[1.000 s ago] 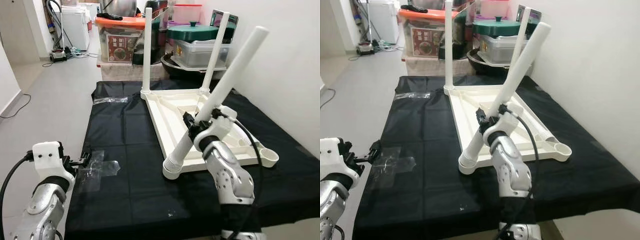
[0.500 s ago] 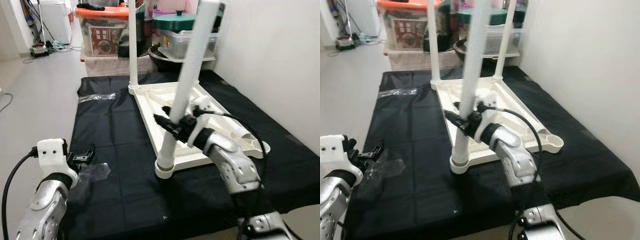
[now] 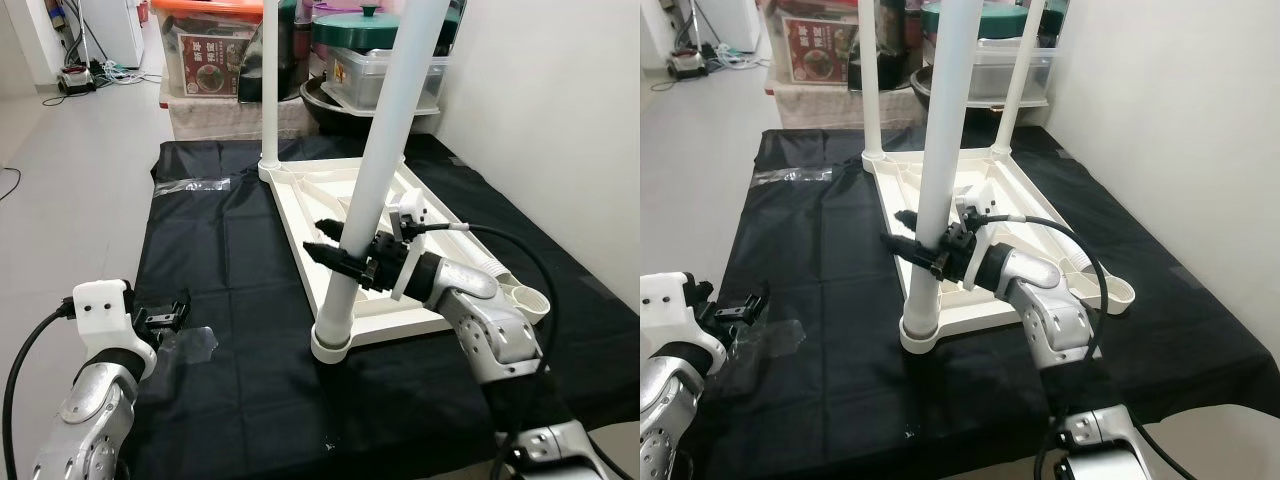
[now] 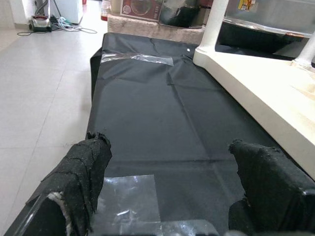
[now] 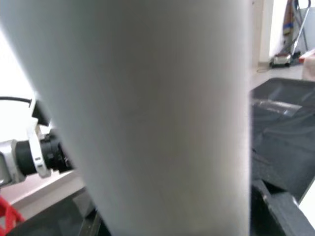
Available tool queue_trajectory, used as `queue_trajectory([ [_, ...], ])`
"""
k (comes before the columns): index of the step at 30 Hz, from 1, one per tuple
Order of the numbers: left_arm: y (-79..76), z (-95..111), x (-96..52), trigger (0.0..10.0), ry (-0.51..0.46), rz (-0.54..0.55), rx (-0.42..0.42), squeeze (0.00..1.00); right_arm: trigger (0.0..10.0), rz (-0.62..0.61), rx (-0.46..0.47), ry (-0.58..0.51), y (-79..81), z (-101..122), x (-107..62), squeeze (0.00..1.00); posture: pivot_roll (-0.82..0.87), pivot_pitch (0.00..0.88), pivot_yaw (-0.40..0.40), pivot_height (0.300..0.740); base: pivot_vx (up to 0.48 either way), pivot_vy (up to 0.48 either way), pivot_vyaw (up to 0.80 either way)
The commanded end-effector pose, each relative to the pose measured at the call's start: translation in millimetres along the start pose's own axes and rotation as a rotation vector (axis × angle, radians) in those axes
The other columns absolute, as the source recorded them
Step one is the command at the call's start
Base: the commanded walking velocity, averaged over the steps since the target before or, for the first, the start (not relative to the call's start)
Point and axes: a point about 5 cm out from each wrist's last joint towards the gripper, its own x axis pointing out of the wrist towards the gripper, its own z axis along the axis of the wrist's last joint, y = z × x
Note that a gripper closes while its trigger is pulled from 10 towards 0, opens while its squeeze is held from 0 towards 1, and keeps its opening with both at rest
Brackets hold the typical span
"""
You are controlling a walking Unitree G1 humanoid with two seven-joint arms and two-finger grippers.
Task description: Building children table
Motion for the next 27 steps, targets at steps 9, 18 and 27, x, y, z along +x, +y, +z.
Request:
queue_trajectory([
  [9, -1.0, -4, 2.5, 10.0, 0.017, -0.007, -0.019, 0.00, 10.0, -0.065, 0.091, 0.025, 11.0, -31, -8.6, 0.00, 0.05, 0.000, -0.077, 0.740, 0.000, 0.000, 0.00],
  [18, 3.3, -1, 3.1, 10.0, 0.008, 0.008, -0.014, 0.00, 10.0, -0.180, 0.076, -0.029, 3.5, -33, -7.9, 0.00, 0.06, 0.000, -0.087, 0.740, 0.000, 0.000, 0.00],
  [27, 4.6, -2, 2.0, 10.0, 0.012, 0.011, -0.018, 0.00, 10.0, -0.135, 0.076, 0.001, 15.1, -39, -10.2, 0.00, 0.06, 0.000, -0.084, 0.740, 0.000, 0.000, 0.00],
])
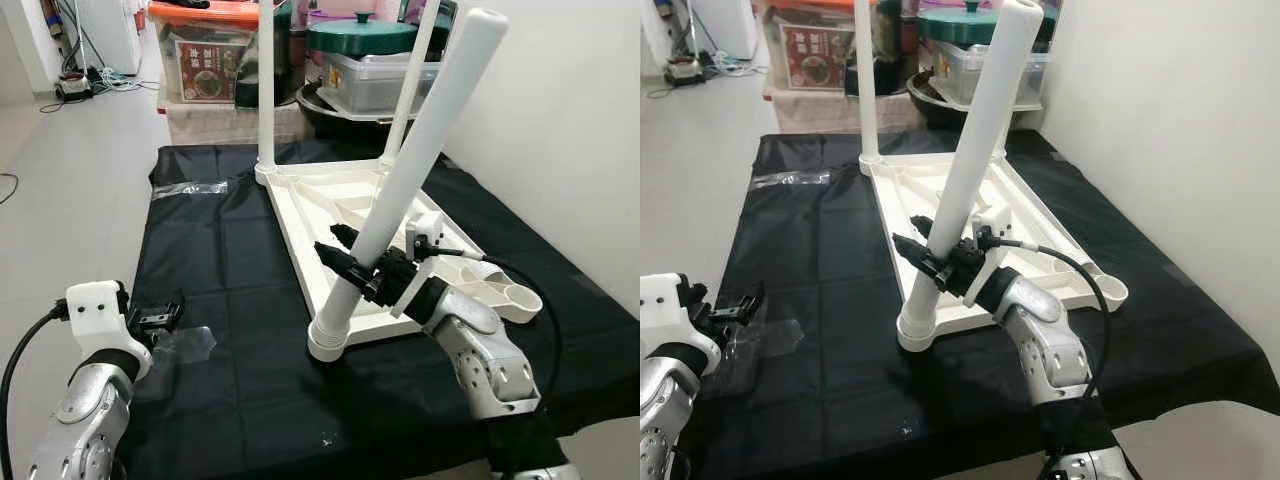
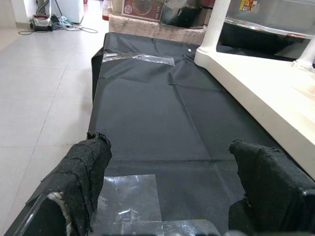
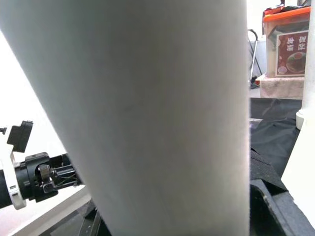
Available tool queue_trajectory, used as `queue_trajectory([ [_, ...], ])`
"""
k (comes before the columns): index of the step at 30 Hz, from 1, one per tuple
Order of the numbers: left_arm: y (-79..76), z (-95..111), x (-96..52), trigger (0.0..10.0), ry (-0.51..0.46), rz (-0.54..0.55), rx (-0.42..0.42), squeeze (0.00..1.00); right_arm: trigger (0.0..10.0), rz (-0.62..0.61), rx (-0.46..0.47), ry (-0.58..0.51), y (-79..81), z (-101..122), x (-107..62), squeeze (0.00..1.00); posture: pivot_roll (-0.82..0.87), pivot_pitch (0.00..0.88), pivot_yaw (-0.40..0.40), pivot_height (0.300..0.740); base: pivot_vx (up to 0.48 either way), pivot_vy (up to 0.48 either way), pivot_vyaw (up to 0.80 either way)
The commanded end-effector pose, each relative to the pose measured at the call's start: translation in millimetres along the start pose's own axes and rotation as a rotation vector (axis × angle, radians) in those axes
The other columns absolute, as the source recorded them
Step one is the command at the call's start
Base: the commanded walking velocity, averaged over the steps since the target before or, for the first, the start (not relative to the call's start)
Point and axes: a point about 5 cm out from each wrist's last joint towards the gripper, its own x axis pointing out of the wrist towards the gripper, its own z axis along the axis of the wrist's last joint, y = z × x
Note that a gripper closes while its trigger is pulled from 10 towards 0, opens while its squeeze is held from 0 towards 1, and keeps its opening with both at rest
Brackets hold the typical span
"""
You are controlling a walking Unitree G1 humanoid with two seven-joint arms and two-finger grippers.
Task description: Building children table
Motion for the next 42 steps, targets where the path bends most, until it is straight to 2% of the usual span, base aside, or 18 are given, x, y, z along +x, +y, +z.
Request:
queue_trajectory([
  [1, -0.4, -1, 1.0, 10.0, 0.007, -0.006, -0.012, 0.00, 10.0, 0.018, 0.028, 0.122, 3.4, -25, -6.7, 0.00, 0.05, 0.000, -0.083, 0.740, 0.000, 0.000, 0.00],
  [8, -2.7, -1, 2.4, 10.0, 0.003, -0.006, -0.017, 0.00, 10.0, 0.022, -0.079, 0.163, 1.7, -29, -11.4, 0.00, 0.05, 0.000, -0.089, 0.740, 0.000, 0.000, 0.00],
  [15, -3.0, -3, 1.5, 10.0, 0.006, -0.005, -0.022, 0.00, 10.0, 0.020, -0.114, 0.209, 1.8, -34, -13.4, 0.00, 0.05, 0.000, -0.091, 0.740, 0.000, 0.000, 0.00],
  [17, -3.6, -3, 1.4, 10.0, 0.007, -0.005, -0.024, 0.00, 10.0, -0.080, -0.029, 0.322, -10.1, -45, -15.0, 0.00, 0.04, 0.000, -0.092, 0.740, 0.000, 0.000, 0.00],
  [18, -3.6, -3, 1.4, 10.0, 0.007, -0.005, -0.024, 0.00, 10.0, -0.080, -0.029, 0.322, -10.1, -45, -15.0, 0.00, 0.04, 0.000, -0.092, 0.740, 0.000, 0.000, 0.00],
  [19, -3.9, -3, 1.8, 10.0, 0.007, -0.005, -0.026, 0.00, 10.0, -0.181, 0.040, 0.398, -22.3, -54, -18.0, 0.00, 0.04, 0.000, -0.094, 0.740, 0.000, 0.000, 0.00],
  [24, -4.0, -3, 2.0, 10.0, 0.007, -0.005, -0.029, 0.00, 10.0, -0.181, 0.057, 0.396, -22.7, -54, -18.5, 0.00, 0.04, 0.000, -0.094, 0.740, 0.000, 0.000, 0.00],
  [25, -4.7, -5, 2.0, 10.0, 0.011, -0.008, -0.030, 0.00, 10.0, -0.128, 0.067, 0.370, -15.5, -51, -17.3, 0.00, 0.04, 0.000, -0.091, 0.740, 0.000, 0.000, 0.00],
  [37, -2.9, -5, 1.4, 10.0, 0.017, -0.008, -0.026, 0.00, 10.0, -0.017, 0.018, 0.276, 0.4, -42, -15.1, 0.00, 0.04, 0.000, -0.082, 0.740, 0.000, 0.000, 0.00],
  [42, -2.2, -4, 2.1, 10.0, 0.015, -0.009, -0.026, 0.00, 10.0, -0.054, 0.011, 0.281, -3.3, -42, -14.6, 0.00, 0.04, 0.000, -0.081, 0.740, 0.000, 0.000, 0.00],
])
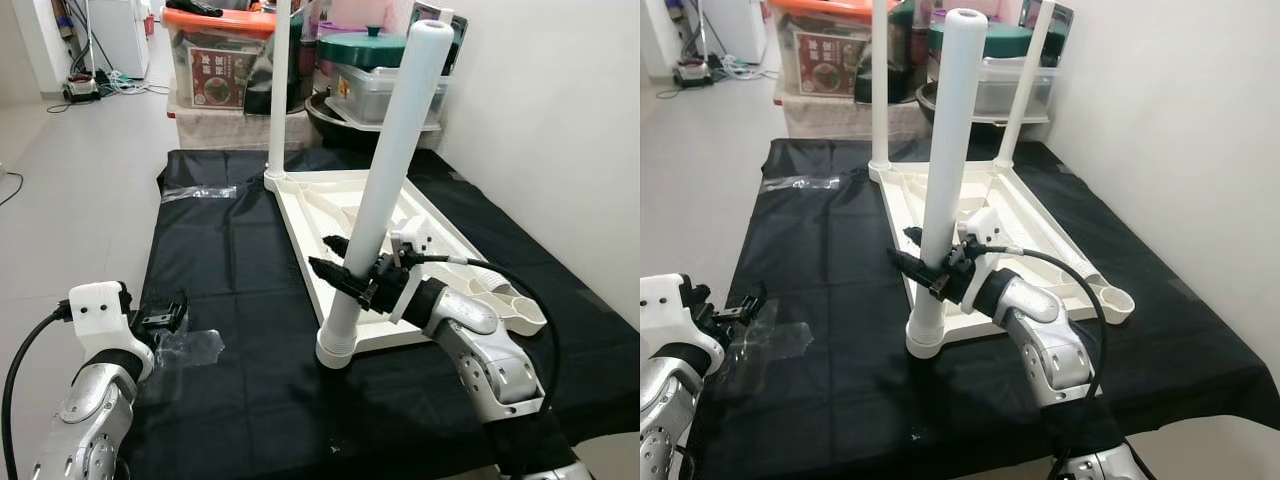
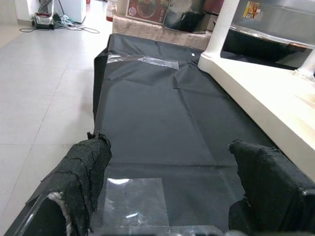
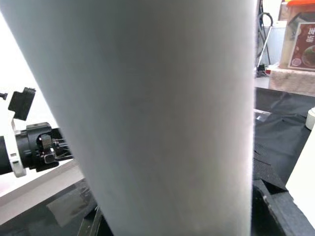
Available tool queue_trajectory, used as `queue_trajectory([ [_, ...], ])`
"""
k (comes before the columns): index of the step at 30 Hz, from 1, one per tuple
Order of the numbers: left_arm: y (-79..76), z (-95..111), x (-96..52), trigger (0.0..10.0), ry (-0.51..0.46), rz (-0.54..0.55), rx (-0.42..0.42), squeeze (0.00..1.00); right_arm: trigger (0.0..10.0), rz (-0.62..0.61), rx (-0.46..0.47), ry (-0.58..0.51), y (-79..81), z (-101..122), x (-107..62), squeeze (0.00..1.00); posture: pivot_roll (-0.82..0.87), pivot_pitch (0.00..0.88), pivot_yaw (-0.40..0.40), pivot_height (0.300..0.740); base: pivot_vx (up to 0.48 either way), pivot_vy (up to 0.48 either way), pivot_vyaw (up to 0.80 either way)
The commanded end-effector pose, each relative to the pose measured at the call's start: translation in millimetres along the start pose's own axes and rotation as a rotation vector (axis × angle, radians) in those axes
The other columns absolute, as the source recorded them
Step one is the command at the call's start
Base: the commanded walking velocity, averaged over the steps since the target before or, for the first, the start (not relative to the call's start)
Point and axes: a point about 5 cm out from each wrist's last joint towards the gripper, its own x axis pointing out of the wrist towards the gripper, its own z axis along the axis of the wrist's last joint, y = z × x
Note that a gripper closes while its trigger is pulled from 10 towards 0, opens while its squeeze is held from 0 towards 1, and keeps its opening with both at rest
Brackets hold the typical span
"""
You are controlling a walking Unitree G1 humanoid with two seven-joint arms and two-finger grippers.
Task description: Building children table
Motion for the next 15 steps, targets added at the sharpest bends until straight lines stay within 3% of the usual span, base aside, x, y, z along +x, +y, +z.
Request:
queue_trajectory([
  [1, -0.4, -2, 0.9, 10.0, 0.009, -0.007, -0.013, 0.00, 10.0, -0.059, 0.088, 0.175, -2.5, -39, -11.1, 0.00, 0.04, 0.000, -0.081, 0.740, 0.000, 0.000, 0.00],
  [3, -0.3, -1, 1.2, 10.0, 0.008, -0.008, -0.013, 0.00, 10.0, -0.118, 0.108, 0.192, -5.9, -42, -9.7, 0.00, 0.04, 0.000, -0.079, 0.740, 0.000, 0.000, 0.00],
  [5, -0.2, -2, 0.9, 10.0, 0.009, -0.009, -0.010, 0.00, 10.0, -0.310, 0.185, 0.281, -19.1, -52, -9.5, 0.00, 0.04, 0.000, -0.078, 0.740, 0.000, 0.000, 0.00],
  [6, 0.0, -1, 0.8, 10.0, 0.008, -0.009, -0.008, 0.00, 10.0, -0.482, 0.216, 0.346, -30.2, -59, -12.7, 0.00, 0.05, 0.000, -0.081, 0.740, 0.000, 0.000, 0.00],
  [7, 0.0, -1, 0.8, 10.0, 0.008, -0.009, -0.008, 0.00, 10.0, -0.482, 0.216, 0.346, -30.2, -59, -12.7, 0.00, 0.05, 0.000, -0.081, 0.740, 0.000, 0.000, 0.00],
  [8, 0.1, -1, 0.8, 10.0, 0.008, -0.009, -0.006, 0.00, 10.0, -0.597, 0.233, 0.393, -36.8, -63, -15.7, 0.00, 0.05, 0.000, -0.081, 0.740, 0.000, 0.000, 0.00],
  [10, 0.1, -1, 0.8, 10.0, 0.008, -0.009, -0.006, 0.00, 10.0, -0.597, 0.233, 0.393, -36.8, -63, -15.7, 0.00, 0.05, 0.000, -0.081, 0.740, 0.000, 0.000, 0.00],
  [12, 2.7, 1, 0.0, 10.0, 0.001, 0.002, 0.000, 0.00, 10.0, -0.799, 0.290, 0.369, -41.5, -62, -21.8, 0.00, 0.06, 0.000, -0.087, 0.740, 0.000, 0.000, 0.00],
  [15, 4.6, 2, -0.8, 10.0, 0.000, 0.007, 0.005, 0.00, 10.0, -0.842, 0.293, 0.336, -37.7, -59, -23.5, 0.00, 0.06, 0.000, -0.079, 0.740, 0.000, 0.000, 0.00],
])
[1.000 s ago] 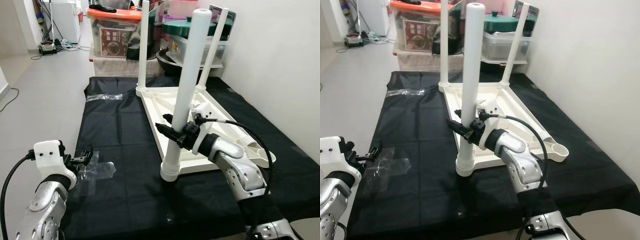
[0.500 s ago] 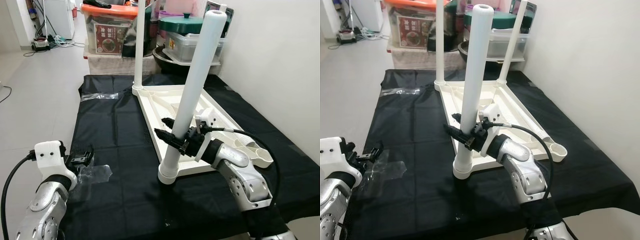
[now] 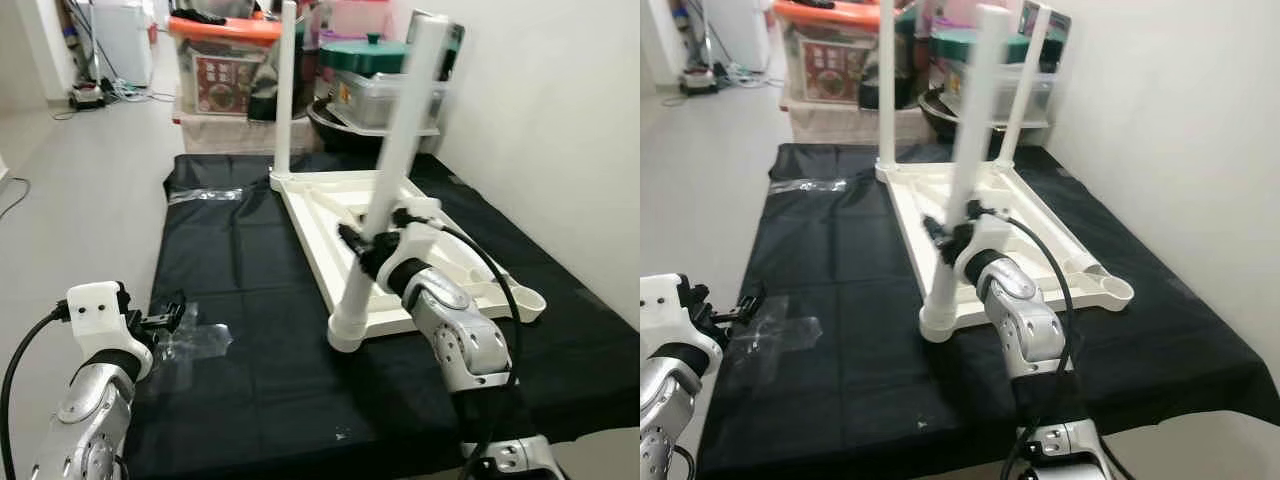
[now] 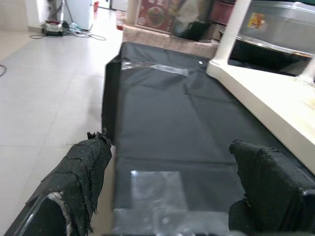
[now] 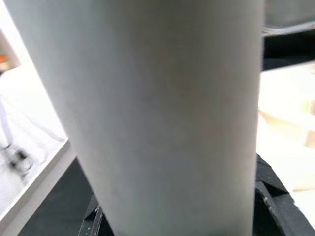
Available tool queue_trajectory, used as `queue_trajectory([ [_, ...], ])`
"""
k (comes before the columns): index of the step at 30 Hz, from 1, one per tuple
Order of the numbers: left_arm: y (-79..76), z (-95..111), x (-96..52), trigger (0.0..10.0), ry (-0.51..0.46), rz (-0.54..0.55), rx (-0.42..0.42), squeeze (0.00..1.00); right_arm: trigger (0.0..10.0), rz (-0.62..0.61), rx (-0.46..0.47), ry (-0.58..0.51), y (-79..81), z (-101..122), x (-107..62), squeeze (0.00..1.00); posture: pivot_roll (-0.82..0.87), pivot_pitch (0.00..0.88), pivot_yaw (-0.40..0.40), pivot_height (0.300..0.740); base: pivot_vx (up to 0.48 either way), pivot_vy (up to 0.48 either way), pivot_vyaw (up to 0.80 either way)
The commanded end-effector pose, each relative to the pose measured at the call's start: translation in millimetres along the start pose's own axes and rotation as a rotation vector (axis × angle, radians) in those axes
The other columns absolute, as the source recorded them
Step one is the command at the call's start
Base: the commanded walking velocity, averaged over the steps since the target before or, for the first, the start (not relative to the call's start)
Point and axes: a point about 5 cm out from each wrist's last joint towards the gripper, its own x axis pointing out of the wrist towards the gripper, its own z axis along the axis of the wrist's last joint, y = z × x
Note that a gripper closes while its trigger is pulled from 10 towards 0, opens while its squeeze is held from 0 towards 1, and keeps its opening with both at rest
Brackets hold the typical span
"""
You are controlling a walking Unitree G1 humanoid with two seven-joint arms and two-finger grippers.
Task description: Building children table
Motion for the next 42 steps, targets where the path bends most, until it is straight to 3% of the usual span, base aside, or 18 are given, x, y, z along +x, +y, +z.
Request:
queue_trajectory([
  [1, 3.1, 1, -0.6, 10.0, 0.002, 0.003, 0.009, 0.00, 10.0, -0.154, 0.007, 0.182, -21.7, -44, -17.5, 0.00, 0.05, 0.000, -0.076, 0.740, 0.000, 0.000, 0.00],
  [6, 4.5, 1, -0.8, 10.0, 0.003, 0.005, 0.012, 0.00, 10.0, -0.151, -0.005, 0.163, -18.3, -43, -21.3, 0.00, 0.05, 0.000, -0.071, 0.740, 0.000, 0.000, 0.00],
  [9, 5.5, 2, 1.2, 10.0, 0.002, 0.009, 0.023, 0.00, 10.0, -0.205, -0.011, 0.092, -21.7, -35, -24.2, 0.00, 0.05, 0.000, -0.069, 0.740, 0.000, 0.000, 0.00],
  [13, 4.3, 2, 2.6, 10.0, -0.002, 0.009, 0.026, 0.00, 10.0, -0.161, 0.028, 0.040, -12.1, -29, -22.5, 0.00, 0.05, 0.000, -0.069, 0.740, 0.000, 0.000, 0.00],
  [14, 4.4, 1, 2.4, 10.0, 0.002, 0.009, 0.027, 0.00, 10.0, -0.054, 0.056, 0.027, -1.0, -27, -20.1, 0.00, 0.05, 0.000, -0.064, 0.740, 0.000, 0.000, 0.00],
  [15, 4.4, 1, 2.4, 10.0, 0.002, 0.009, 0.027, 0.00, 10.0, -0.054, 0.056, 0.027, -1.0, -27, -20.1, 0.00, 0.05, 0.000, -0.064, 0.740, 0.000, 0.000, 0.00],
  [17, 5.3, 0, 2.3, 10.0, 0.008, 0.007, 0.029, 0.00, 10.0, 0.107, 0.048, 0.028, 9.8, -29, -18.9, 0.00, 0.05, 0.000, -0.060, 0.740, 0.000, 0.000, 0.00],
  [23, 4.8, 2, 5.0, 10.0, 0.003, 0.004, 0.021, 0.00, 10.0, 0.210, -0.053, 0.077, 8.7, -38, -22.0, 0.00, 0.05, 0.000, -0.068, 0.740, 0.000, 0.000, 0.00],
  [27, 4.0, 2, 4.7, 10.0, 0.001, 0.002, 0.018, 0.00, 10.0, 0.141, -0.075, 0.106, 3.6, -37, -18.3, 0.00, 0.04, 0.000, -0.071, 0.740, 0.000, 0.000, 0.00],
  [28, 4.0, 2, 4.1, 10.0, 0.002, 0.004, 0.016, 0.00, 10.0, 0.015, -0.070, 0.109, -6.0, -35, -14.0, 0.00, 0.05, 0.000, -0.073, 0.740, 0.000, 0.000, 0.00],
  [30, 4.0, 2, 4.1, 10.0, 0.002, 0.004, 0.016, 0.00, 10.0, 0.015, -0.070, 0.109, -6.0, -35, -14.0, 0.00, 0.05, 0.000, -0.073, 0.740, 0.000, 0.000, 0.00],
  [31, 3.9, 2, 3.7, 10.0, 0.002, 0.006, 0.016, 0.00, 10.0, -0.090, -0.054, 0.113, -14.2, -35, -11.4, 0.00, 0.05, 0.000, -0.075, 0.740, 0.000, 0.000, 0.00],
  [32, 3.9, 2, 3.7, 10.0, 0.002, 0.006, 0.016, 0.00, 10.0, -0.090, -0.054, 0.113, -14.2, -35, -11.4, 0.00, 0.05, 0.000, -0.075, 0.740, 0.000, 0.000, 0.00],
  [34, 4.8, 3, 1.9, 10.0, -0.001, 0.015, 0.016, 0.00, 10.0, -0.256, -0.061, 0.103, -22.6, -36, -8.8, 0.00, 0.07, 0.000, -0.084, 0.740, 0.000, 0.000, 0.00],
  [39, 7.2, 3, 0.4, 10.0, -0.003, 0.024, 0.020, 0.00, 10.0, -0.298, -0.078, 0.084, -21.9, -36, -9.7, 0.00, 0.07, 0.000, -0.086, 0.740, 0.000, 0.000, 0.00],
  [42, 7.4, 2, 0.3, 10.0, -0.001, 0.027, 0.021, 0.00, 10.0, -0.206, -0.099, 0.083, -10.9, -37, -9.0, 0.00, 0.06, 0.000, -0.085, 0.740, 0.000, 0.000, 0.00],
])
